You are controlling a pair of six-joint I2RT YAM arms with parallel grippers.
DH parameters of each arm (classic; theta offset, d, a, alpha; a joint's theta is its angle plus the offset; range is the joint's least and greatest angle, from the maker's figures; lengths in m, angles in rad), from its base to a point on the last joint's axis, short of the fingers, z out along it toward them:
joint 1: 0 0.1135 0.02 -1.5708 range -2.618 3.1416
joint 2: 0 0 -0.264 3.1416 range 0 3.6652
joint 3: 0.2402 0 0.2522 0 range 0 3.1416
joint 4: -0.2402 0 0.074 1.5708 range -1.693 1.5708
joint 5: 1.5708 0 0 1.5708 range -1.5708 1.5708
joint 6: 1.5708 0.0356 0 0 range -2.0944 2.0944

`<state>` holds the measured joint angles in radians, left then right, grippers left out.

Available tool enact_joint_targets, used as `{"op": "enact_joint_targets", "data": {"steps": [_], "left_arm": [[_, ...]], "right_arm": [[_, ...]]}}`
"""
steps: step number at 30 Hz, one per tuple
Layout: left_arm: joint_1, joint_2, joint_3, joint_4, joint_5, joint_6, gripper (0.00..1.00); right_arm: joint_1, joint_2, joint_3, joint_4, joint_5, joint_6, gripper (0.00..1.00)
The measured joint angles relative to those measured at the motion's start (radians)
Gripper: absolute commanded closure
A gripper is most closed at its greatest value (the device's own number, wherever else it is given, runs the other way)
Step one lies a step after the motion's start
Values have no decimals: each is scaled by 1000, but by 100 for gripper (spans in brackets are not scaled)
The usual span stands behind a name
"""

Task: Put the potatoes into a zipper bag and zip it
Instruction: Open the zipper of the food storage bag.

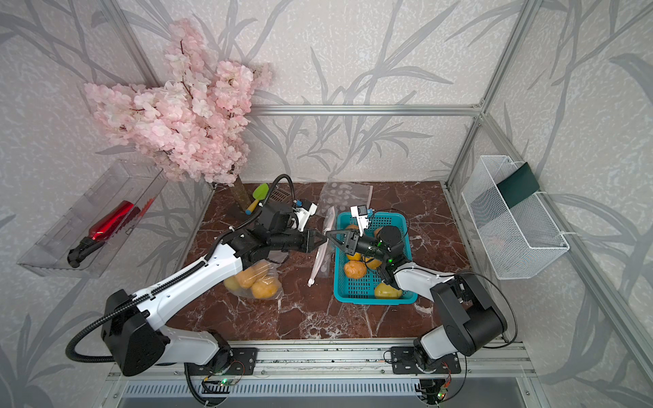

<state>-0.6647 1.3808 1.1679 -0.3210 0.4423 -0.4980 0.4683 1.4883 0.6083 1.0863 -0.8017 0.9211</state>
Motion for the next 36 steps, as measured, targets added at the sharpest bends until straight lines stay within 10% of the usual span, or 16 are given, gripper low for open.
{"op": "enact_joint_targets", "data": {"steps": [24, 30, 36], "left_arm": [[2, -20, 0, -8, -14, 0, 100], [2, -20, 0, -12, -24, 2, 46], [-2, -30, 0, -49, -126, 10, 30]], "right_arm": [[0, 25, -5, 61, -11, 10, 100], [-1, -10, -19, 9, 6, -25, 100], [-1, -105, -23, -185, 73, -112, 100]]}}
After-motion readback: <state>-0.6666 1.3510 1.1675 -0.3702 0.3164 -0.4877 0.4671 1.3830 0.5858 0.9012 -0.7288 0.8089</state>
